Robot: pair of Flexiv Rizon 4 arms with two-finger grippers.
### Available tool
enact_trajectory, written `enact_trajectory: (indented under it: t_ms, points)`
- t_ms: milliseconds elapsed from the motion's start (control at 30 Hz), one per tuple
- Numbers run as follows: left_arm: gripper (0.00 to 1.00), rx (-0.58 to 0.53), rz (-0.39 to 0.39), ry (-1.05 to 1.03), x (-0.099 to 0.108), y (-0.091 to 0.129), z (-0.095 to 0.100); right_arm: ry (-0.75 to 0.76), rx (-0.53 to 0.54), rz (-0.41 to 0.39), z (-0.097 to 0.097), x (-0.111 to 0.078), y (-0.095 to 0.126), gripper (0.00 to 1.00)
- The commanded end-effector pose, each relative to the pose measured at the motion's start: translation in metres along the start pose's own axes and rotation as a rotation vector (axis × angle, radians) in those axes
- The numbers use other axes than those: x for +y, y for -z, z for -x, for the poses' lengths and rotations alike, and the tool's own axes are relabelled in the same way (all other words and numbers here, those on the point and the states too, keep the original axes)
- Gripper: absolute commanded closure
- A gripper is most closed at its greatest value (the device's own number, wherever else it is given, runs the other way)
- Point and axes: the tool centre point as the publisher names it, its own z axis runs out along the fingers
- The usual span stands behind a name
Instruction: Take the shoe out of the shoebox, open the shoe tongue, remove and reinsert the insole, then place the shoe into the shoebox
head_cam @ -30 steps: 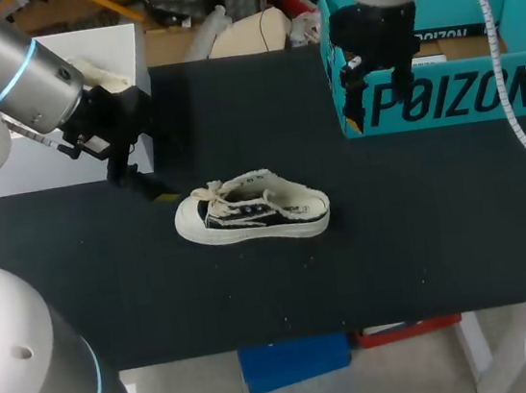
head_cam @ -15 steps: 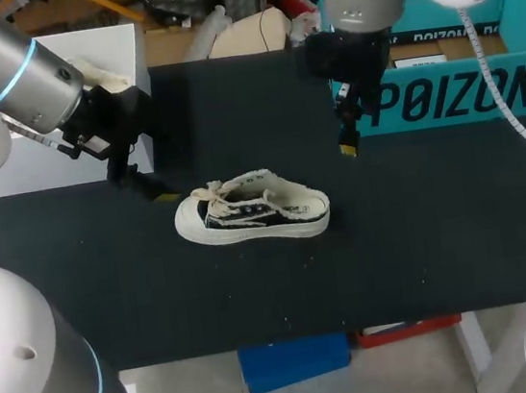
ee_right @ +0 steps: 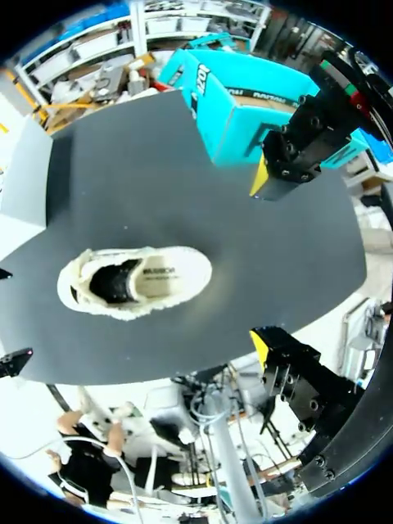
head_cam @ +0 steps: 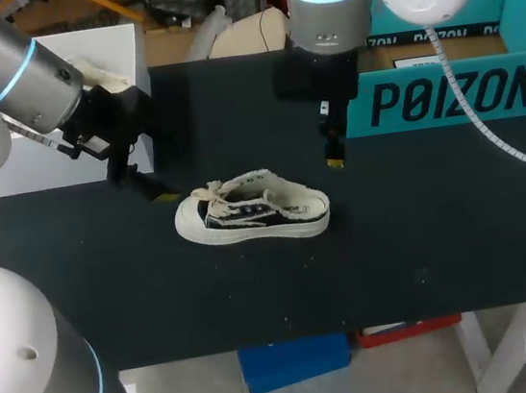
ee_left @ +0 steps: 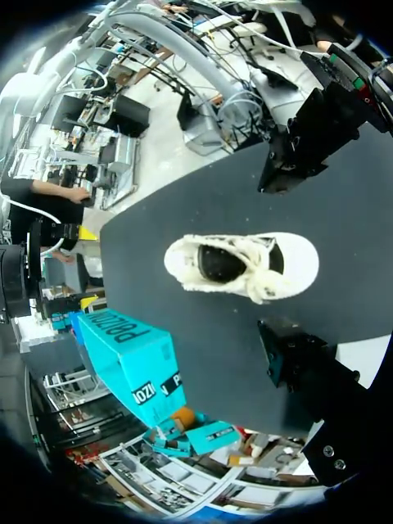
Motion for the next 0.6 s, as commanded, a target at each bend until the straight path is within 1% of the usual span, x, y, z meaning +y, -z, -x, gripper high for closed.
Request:
enact_trajectory:
  t_ms: [33,533,567,600]
  points:
    - [0.0,-0.002,0.0,-0.002,0.0007,-0.0015,0.0,0.0,-0.001,0.002,-0.0007,-0.0009,-0.0001,0.0]
    - [0.0,-0.002,0.0,-0.002,0.0007,-0.0015,0.0,0.0,-0.001,0.002,-0.0007,-0.0009,-0.0001,0.0]
    - [0.0,-0.002,0.0,-0.002,0.0007,-0.0015,0.0,0.022,-0.019,0.02,-0.0022,0.0026,-0.003,0.0]
    - [0.0,-0.002,0.0,-0.002,0.0007,-0.0015,0.0,0.038,-0.046,0.056,-0.0048,0.007,-0.0052,0.0]
